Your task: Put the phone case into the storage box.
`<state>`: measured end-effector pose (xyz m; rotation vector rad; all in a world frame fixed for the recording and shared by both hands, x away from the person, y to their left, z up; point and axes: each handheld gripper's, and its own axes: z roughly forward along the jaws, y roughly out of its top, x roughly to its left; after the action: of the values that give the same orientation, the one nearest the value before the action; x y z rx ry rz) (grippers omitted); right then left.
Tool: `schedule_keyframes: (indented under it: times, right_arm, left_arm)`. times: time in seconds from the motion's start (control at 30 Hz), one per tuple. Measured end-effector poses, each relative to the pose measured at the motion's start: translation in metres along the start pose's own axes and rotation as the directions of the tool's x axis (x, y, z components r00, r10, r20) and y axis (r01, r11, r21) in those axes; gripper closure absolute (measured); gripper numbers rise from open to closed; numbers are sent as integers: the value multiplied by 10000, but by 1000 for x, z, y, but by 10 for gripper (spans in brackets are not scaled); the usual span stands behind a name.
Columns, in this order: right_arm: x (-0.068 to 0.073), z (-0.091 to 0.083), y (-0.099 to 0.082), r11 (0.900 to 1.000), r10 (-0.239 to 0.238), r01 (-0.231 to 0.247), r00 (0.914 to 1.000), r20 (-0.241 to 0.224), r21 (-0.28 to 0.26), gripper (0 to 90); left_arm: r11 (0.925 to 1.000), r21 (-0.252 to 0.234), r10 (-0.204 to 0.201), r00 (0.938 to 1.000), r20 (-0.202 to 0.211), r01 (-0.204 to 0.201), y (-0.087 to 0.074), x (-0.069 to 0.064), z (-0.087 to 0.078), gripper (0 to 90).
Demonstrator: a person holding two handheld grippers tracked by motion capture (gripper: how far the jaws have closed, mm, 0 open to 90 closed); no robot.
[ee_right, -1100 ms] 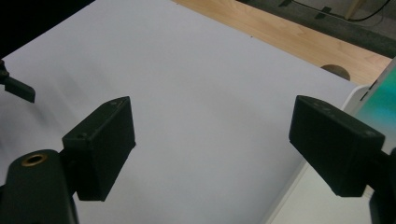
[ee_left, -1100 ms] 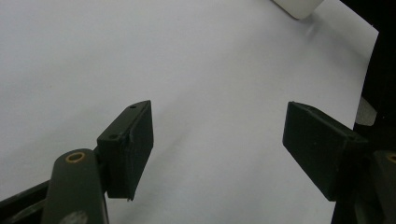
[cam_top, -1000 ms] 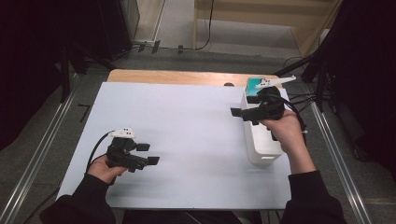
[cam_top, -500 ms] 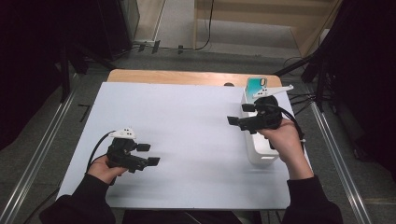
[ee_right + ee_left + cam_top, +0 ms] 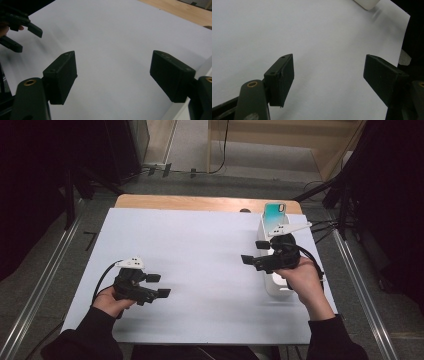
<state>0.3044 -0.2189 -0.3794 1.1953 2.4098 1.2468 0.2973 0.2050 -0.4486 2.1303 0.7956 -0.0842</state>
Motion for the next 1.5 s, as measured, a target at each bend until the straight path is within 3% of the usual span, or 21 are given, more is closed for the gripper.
schedule_keyframes:
  times: [0.27, 1.5]
  right_arm:
    - [8, 6, -13, 9993, -338, 335, 9993, -165, -189, 217]
    - [25, 15, -69, 9983, -418, 457, 9937, -1039, 348, 217]
  left_arm:
    - [10000, -15, 56, 10000, 35, -56, -1, 0, -2, 242]
    - [9995, -60, 300, 9993, 238, -299, 0, -6, -1, 242]
